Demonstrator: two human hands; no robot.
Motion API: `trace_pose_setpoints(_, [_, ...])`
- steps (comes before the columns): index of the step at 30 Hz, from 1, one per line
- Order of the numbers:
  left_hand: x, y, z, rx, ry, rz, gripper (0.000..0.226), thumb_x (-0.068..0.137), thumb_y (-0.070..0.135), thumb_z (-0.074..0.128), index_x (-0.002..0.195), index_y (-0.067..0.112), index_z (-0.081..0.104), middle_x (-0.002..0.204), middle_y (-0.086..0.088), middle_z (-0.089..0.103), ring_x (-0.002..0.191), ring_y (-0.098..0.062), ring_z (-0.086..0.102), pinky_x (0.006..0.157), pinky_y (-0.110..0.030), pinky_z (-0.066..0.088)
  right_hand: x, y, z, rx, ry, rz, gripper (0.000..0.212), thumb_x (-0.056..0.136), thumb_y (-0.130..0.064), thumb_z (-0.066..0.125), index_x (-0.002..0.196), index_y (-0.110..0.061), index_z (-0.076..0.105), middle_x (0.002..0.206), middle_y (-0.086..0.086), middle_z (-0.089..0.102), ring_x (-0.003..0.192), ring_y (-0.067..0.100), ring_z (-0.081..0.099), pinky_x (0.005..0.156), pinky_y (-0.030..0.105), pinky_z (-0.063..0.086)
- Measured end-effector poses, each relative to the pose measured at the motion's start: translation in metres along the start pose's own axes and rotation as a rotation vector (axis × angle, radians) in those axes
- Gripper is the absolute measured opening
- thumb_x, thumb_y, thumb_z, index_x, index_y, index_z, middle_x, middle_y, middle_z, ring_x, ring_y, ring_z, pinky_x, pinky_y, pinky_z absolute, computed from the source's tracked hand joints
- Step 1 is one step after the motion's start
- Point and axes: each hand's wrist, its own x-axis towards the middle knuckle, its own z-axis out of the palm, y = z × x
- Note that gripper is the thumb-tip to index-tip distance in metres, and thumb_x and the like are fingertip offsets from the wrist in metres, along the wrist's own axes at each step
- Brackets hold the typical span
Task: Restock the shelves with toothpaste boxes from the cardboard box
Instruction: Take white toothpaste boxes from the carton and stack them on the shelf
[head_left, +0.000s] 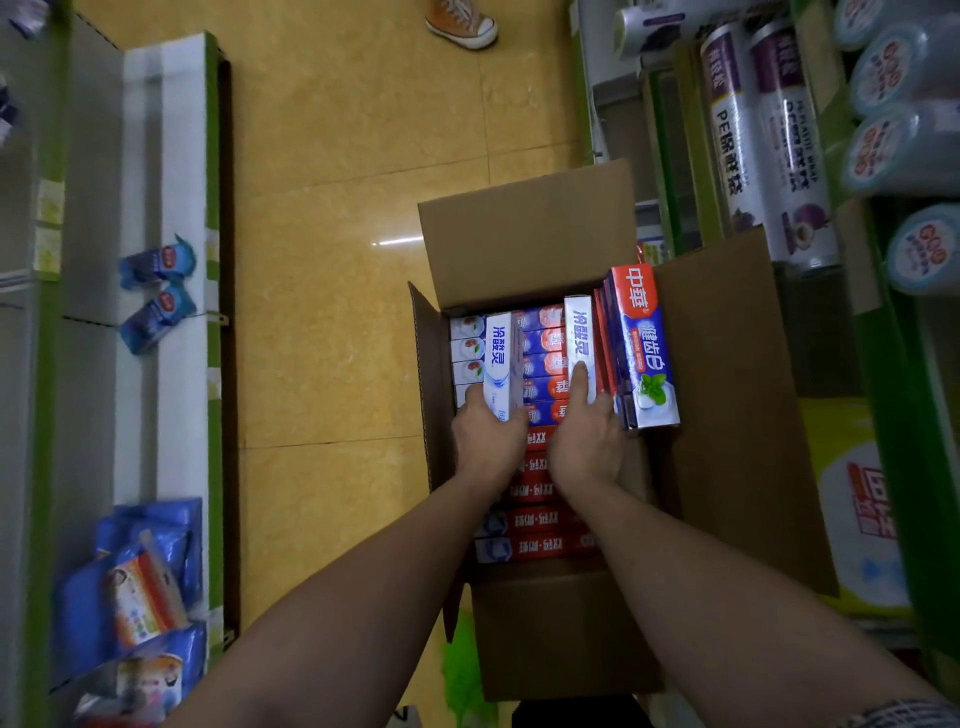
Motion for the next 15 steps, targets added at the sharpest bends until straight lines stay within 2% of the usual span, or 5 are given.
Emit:
trace_pose_setpoints(2, [-0.005, 0.001, -0.004, -0.007, 0.000, 0.003, 0.052, 0.095, 0.028, 0.069, 0.139, 0.016, 0.045, 0.134, -0.004, 0.060, 0.107, -0.009, 0.058, 0.069, -0.017, 0.047, -0.008, 0.001, -0.007, 0.135, 0.007, -0.008, 0.073, 0.095, -0.016, 0.055, 0.156, -0.020, 0.016, 0.139, 0.016, 0.042, 0.121, 0.031, 0.049, 0.094, 0.041, 0.047])
trace_pose_setpoints(5, [-0.016, 0.005, -0.011, -0.025, 0.012, 0.017, 0.047, 0.096, 0.028, 0.069, 0.136, 0.015, 0.047, 0.130, -0.004, 0.062, 0.098, -0.006, 0.056, 0.062, -0.015, 0.044, -0.029, -0.003, -0.020, 0.209, 0.064, -0.061, 0.065, 0.096, -0.015, 0.053, 0.155, -0.015, 0.025, 0.143, 0.014, 0.042, 0.125, 0.030, 0.047, 0.095, 0.039, 0.046])
trace_pose_setpoints(10, [-0.036, 0.024, -0.030, -0.025, 0.033, 0.117, 0.038, 0.096, 0.031, 0.066, 0.128, 0.018, 0.050, 0.123, -0.003, 0.065, 0.095, -0.011, 0.059, 0.079, -0.030, 0.053, -0.057, -0.012, -0.051, 0.257, 0.156, -0.091, 0.062, 0.095, -0.015, 0.051, 0.154, -0.013, 0.030, 0.142, 0.013, 0.045, 0.126, 0.031, 0.047, 0.098, 0.037, 0.043])
trace_pose_setpoints(15, [-0.066, 0.056, -0.061, -0.010, 0.052, 0.253, 0.023, 0.092, 0.031, 0.064, 0.109, 0.026, 0.048, 0.105, 0.001, 0.064, 0.097, -0.022, 0.066, 0.086, -0.038, 0.057, -0.085, -0.030, -0.090, 0.315, 0.303, -0.098, 0.058, 0.095, -0.013, 0.052, 0.150, -0.006, 0.034, 0.139, 0.018, 0.048, 0.126, 0.036, 0.048, 0.102, 0.042, 0.040])
